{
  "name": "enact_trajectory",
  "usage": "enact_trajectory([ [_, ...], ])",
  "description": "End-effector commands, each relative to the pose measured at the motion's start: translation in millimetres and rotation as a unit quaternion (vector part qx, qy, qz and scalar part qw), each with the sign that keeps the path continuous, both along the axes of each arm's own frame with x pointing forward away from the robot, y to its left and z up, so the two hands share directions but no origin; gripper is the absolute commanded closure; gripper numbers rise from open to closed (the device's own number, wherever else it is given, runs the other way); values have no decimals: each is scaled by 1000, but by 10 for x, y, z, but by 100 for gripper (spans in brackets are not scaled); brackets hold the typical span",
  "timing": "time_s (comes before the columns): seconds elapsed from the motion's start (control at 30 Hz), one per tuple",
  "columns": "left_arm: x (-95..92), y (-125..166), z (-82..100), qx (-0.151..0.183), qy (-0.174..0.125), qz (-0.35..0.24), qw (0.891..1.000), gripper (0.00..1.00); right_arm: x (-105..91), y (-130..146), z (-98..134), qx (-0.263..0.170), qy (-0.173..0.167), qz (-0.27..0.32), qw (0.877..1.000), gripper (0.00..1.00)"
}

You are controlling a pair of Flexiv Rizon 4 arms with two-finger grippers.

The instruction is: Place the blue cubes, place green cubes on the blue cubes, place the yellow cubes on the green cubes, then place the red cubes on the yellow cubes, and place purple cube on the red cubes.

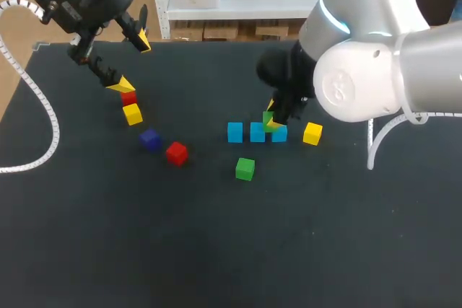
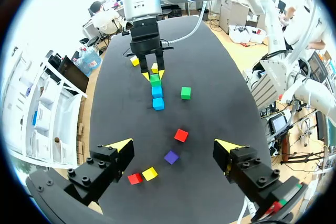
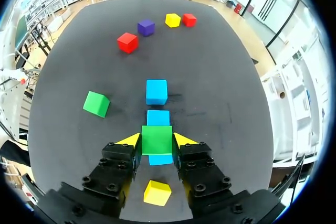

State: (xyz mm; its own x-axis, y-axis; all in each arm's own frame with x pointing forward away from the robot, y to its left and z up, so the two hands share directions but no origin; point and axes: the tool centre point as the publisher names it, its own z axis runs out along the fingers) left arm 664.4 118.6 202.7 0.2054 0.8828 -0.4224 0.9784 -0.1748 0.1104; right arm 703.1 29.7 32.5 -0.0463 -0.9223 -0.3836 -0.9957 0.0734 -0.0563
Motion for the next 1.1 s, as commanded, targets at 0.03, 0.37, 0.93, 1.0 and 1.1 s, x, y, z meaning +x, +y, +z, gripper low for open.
enact_trajectory([
  [0.03, 0, 11, -4, -1, -1, -1, 1000, 0, 5, 1, -5, 2, 1, 2, 1000, 73],
  [0.37, 0, 11, -4, -1, -1, -1, 1000, 0, 1, 13, -15, 2, 3, 3, 1000, 72],
  [0.93, 0, 11, -4, -1, -1, -1, 1000, 0, 13, 17, -24, 2, 5, 4, 1000, 53],
  [1.0, 0, 11, -4, -1, -1, -1, 1000, 0, 18, 14, -23, 2, 5, 4, 1000, 51],
  [1.1, 0, 11, -4, -1, -1, -1, 1000, 0, 24, 8, -23, 2, 5, 3, 1000, 50],
])
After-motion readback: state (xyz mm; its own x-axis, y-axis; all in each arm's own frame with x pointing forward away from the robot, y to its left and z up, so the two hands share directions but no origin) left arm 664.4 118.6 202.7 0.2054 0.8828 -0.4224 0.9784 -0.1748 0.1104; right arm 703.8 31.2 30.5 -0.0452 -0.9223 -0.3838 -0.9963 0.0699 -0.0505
